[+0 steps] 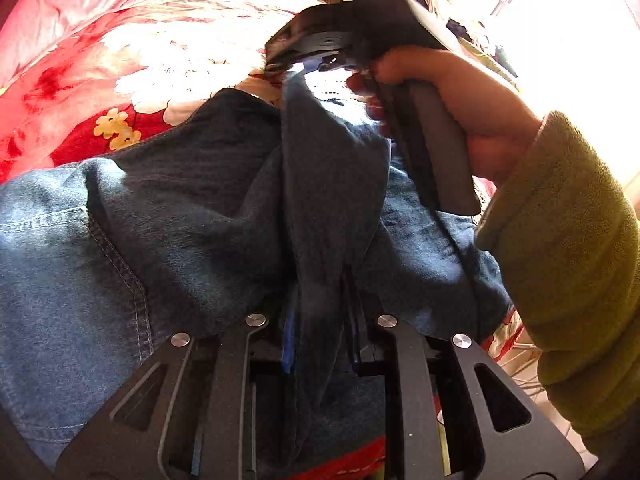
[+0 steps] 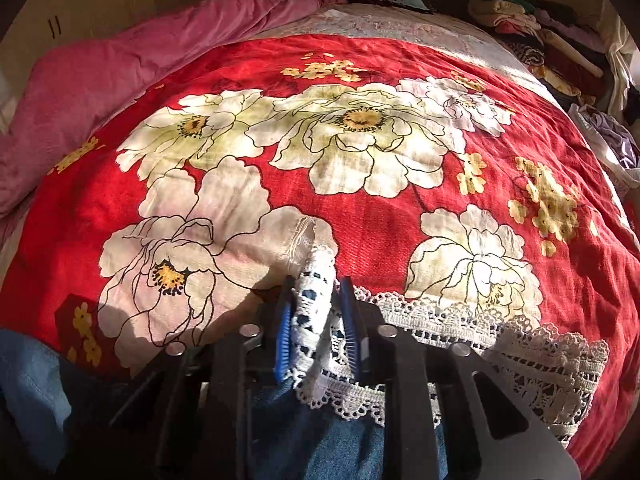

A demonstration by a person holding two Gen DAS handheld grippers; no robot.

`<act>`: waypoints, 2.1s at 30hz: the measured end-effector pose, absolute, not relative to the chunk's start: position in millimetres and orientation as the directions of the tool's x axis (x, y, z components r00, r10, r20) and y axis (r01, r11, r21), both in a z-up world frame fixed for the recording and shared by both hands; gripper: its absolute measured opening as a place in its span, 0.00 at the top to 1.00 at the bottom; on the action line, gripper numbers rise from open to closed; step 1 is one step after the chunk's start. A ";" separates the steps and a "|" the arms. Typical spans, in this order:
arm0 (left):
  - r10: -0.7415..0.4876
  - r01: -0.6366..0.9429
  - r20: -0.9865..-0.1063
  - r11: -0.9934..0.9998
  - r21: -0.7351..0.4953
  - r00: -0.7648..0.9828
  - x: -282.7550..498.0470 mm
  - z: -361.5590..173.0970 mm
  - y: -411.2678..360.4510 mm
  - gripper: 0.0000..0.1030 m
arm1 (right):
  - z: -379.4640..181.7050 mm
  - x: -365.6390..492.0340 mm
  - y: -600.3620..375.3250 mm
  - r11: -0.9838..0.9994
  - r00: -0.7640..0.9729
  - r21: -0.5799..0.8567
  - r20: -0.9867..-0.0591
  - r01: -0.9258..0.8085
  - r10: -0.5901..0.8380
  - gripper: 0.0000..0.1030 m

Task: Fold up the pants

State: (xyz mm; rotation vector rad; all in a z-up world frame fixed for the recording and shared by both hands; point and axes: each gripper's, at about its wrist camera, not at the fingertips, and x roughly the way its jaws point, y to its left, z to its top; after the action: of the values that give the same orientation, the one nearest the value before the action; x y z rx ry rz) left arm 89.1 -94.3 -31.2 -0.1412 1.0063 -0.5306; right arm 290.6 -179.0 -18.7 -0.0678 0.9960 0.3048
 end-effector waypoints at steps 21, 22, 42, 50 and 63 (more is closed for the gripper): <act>-0.513 0.457 -0.713 0.839 -0.296 0.478 52.5 4.4 -61.2 1.00 | 64.0 95.8 -367.1 0.923 0.649 0.372 -0.680 -0.094 0.340 0.92; -0.514 0.469 -0.709 0.835 -0.287 0.482 48.2 6.8 -60.6 1.00 | 61.7 83.6 -372.1 0.919 0.648 0.384 -0.680 -0.085 0.344 0.92; -0.438 0.527 -0.767 0.836 -0.156 0.468 15.0 -11.7 -86.5 0.99 | -3.5 -3.1 -398.1 0.879 0.546 0.476 -0.743 0.027 0.386 0.90; -0.418 0.540 -0.796 0.830 -0.139 0.438 11.0 -26.5 -95.1 0.96 | -29.7 -6.6 -401.2 0.913 0.512 0.405 -0.796 0.055 0.322 0.89; -0.457 0.497 -0.751 0.845 -0.198 0.477 -4.0 2.3 -58.4 0.56 | 39.0 -9.4 -372.5 0.964 0.655 0.233 -0.711 -0.125 0.257 0.48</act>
State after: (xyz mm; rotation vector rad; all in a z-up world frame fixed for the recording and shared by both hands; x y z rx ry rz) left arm -4.0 -58.4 2.3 0.0491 0.9012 -0.5831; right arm -9.4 -372.5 39.0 0.1690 0.8300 0.2176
